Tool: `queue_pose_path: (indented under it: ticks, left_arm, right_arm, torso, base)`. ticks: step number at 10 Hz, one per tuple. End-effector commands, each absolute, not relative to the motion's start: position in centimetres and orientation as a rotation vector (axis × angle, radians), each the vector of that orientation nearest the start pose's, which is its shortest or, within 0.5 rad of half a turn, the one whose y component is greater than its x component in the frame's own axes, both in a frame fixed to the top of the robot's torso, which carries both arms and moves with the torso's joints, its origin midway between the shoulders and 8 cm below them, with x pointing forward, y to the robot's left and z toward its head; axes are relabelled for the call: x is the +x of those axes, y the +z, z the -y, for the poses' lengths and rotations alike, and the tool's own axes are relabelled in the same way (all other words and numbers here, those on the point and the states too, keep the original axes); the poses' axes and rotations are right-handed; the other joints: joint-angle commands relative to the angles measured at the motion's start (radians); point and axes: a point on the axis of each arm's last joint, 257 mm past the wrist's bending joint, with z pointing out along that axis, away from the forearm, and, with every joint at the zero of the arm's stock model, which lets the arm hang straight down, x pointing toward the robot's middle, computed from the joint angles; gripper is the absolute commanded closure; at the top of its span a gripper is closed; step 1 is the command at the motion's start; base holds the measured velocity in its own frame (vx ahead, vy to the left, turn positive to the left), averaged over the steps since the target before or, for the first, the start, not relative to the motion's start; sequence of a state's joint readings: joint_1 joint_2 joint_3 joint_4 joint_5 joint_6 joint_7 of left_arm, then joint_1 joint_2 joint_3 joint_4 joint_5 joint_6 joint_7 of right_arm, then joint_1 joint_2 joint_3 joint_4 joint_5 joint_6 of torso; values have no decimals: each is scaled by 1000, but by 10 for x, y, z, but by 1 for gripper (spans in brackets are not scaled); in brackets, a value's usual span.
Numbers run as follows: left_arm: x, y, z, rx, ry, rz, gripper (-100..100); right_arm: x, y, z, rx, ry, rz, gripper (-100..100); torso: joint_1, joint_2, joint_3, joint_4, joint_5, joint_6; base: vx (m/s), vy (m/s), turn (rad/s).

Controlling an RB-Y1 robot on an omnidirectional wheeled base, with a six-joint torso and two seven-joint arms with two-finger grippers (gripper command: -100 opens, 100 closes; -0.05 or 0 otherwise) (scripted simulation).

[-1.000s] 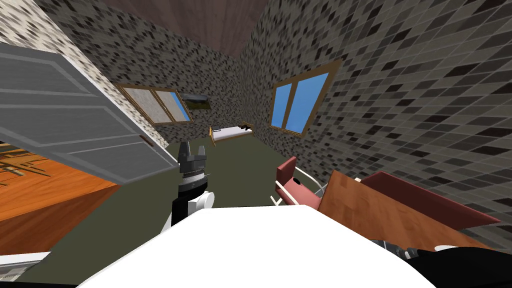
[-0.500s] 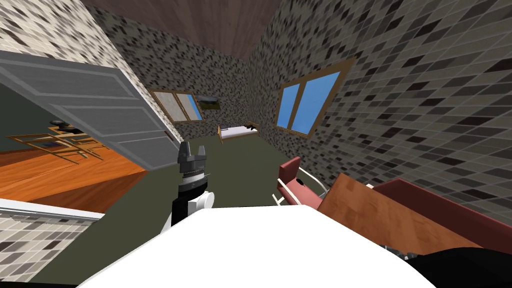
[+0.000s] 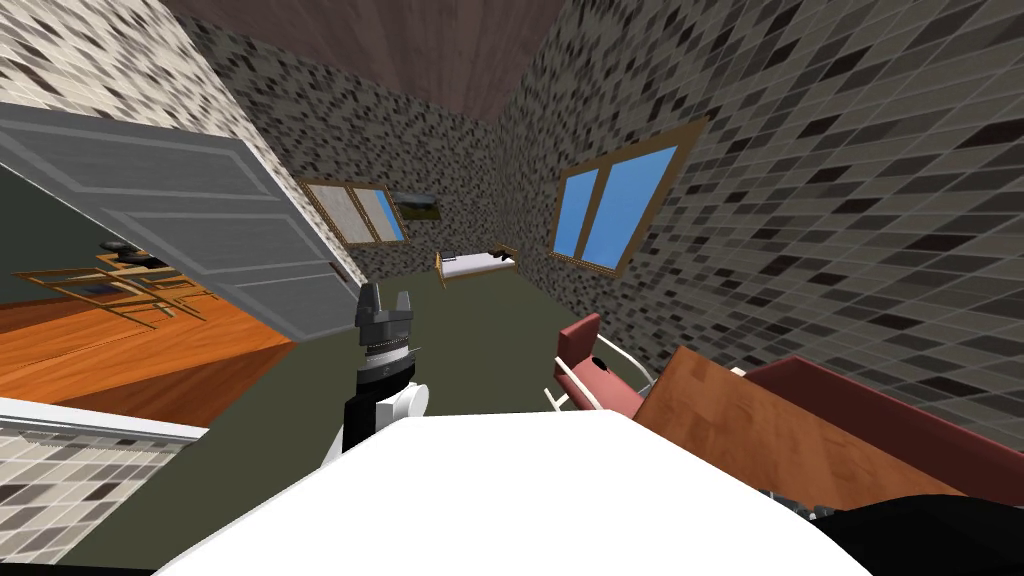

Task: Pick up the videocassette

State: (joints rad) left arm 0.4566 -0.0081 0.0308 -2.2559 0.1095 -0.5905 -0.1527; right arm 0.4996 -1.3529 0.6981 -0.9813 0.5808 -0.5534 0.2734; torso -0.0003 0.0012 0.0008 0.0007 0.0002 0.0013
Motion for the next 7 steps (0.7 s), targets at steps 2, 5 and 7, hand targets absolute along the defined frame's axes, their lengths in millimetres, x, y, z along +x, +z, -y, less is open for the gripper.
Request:
queue_pose_path:
  ticks: [2, 5, 7]
  left_arm:
    - [331, 44, -299, -595, -1228, -496, 0]
    - [331, 44, -299, -595, -1228, -496, 0]
    - [331, 44, -298, -595, -1229, -496, 0]
  right_arm:
    - [14, -442, 634, -775, -18, -2926, 100]
    - [25, -427, 635, -908, -10, -2887, 100]
    - [22, -430, 636, -886, -12, -2895, 0]
  torso:
    - [0, -4, -2, -1, 1, 2]
    - [2, -10, -5, -2, 2, 1]
    - [2, -5, -3, -1, 1, 0]
  base:
    - [127, 9, -257]
    - [154, 16, -308]
    - [30, 10, -25]
